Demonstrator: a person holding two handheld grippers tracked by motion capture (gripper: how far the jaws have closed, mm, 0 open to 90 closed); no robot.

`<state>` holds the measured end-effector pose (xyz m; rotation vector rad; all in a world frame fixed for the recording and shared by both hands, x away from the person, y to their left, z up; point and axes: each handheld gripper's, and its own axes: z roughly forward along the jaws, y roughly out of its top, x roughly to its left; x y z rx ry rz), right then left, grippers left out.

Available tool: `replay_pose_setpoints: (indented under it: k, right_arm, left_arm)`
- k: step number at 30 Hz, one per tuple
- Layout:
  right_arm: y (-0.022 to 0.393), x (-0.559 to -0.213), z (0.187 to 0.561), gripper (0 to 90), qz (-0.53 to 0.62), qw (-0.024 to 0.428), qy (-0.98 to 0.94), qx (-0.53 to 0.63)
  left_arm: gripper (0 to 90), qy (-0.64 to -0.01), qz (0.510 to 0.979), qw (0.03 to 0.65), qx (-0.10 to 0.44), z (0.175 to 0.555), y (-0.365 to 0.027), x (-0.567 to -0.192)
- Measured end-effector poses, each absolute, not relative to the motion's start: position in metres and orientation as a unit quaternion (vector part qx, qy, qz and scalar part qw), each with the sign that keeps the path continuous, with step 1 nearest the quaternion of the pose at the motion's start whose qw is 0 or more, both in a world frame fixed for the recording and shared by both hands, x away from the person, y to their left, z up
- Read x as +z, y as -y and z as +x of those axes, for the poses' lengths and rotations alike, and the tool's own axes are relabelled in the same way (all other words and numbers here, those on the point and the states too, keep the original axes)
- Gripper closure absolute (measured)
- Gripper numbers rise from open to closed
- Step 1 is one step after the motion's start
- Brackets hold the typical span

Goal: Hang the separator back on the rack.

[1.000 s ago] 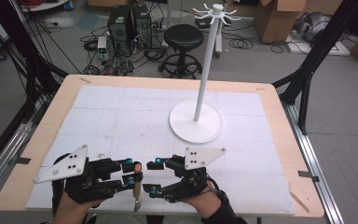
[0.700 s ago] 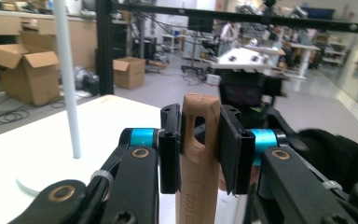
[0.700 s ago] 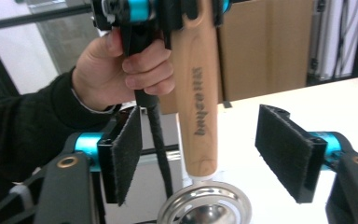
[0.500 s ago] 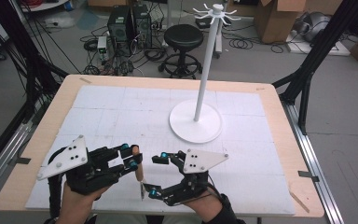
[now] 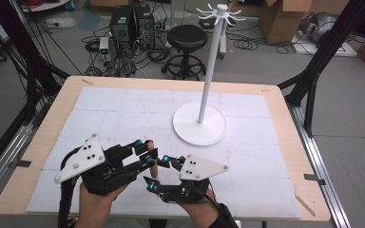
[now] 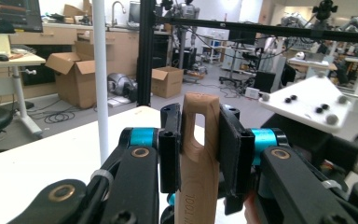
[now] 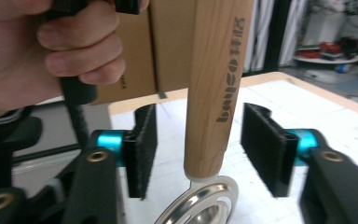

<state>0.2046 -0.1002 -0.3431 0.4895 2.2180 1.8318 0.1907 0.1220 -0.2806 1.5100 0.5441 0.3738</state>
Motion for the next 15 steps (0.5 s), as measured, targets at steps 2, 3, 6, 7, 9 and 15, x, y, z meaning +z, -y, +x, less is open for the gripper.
replay_pose_setpoints:
  k: [2,3,6,7,9,15]
  right_arm:
    - [0.1000,-0.3428,0.2029,52.4,0.173,0.126,-0.755,0.620]
    - [0.0999,-0.3429,0.2025,53.5,0.181,0.128,-0.755,0.617]
    - [0.1000,-0.3432,0.2016,63.8,0.197,0.140,-0.757,0.607]
    - [0.1008,-0.3432,0.2018,67.7,0.197,0.144,-0.757,0.606]
    - [0.1025,-0.3421,0.2015,69.3,0.210,0.140,-0.754,0.606]
    - [0.1061,-0.3380,0.2009,69.8,0.197,0.141,-0.757,0.607]
  left_arm:
    - [71.3,-0.249,0.673,0.679,0.159,0.1918,-0.1180,-0.2815]
    - [71.3,-0.253,0.672,0.678,0.156,0.1921,-0.1168,-0.2820]
    - [71.2,-0.259,0.670,0.678,0.159,0.1926,-0.1145,-0.2824]
    - [71.2,-0.260,0.668,0.679,0.158,0.1927,-0.1145,-0.2822]
    - [71.2,-0.262,0.666,0.681,0.156,0.1932,-0.1157,-0.2819]
    - [56.9,-0.239,0.657,0.705,0.115,0.1991,-0.1242,-0.2823]
